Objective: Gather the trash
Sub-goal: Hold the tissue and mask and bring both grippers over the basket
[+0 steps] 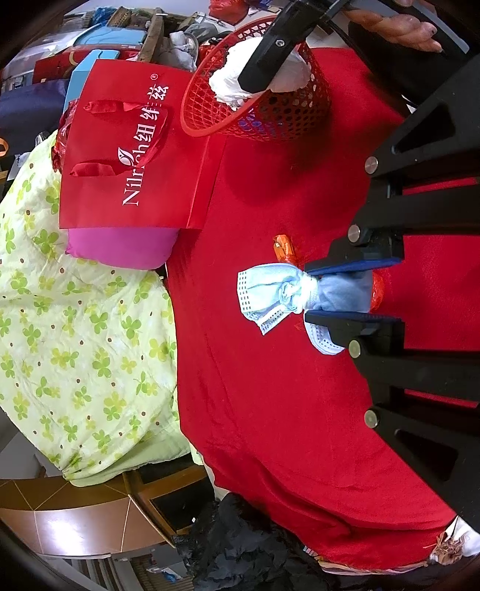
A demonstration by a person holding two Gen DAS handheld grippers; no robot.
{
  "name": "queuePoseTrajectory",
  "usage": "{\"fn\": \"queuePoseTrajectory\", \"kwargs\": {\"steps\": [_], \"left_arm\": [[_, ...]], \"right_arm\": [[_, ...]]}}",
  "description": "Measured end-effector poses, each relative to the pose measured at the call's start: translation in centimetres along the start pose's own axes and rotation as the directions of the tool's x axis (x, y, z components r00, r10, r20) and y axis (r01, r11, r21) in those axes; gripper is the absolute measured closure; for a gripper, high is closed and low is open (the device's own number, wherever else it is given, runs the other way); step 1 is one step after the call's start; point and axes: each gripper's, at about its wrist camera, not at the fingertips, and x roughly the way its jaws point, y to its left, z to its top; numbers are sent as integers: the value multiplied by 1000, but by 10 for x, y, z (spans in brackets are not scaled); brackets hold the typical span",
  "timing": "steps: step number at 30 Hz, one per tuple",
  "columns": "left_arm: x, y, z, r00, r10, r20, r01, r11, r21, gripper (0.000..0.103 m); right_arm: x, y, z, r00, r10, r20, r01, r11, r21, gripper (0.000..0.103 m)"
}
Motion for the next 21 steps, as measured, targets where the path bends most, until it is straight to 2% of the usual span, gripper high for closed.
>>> {"fn": "queuePoseTrajectory", "kwargs": {"steps": [21], "left_arm": [[14,-6,1,999,5,-34,-5,1000,-10,83]], "right_arm": [[1,1,1,1000,-4,-6,4,1000,-12,60]]}}
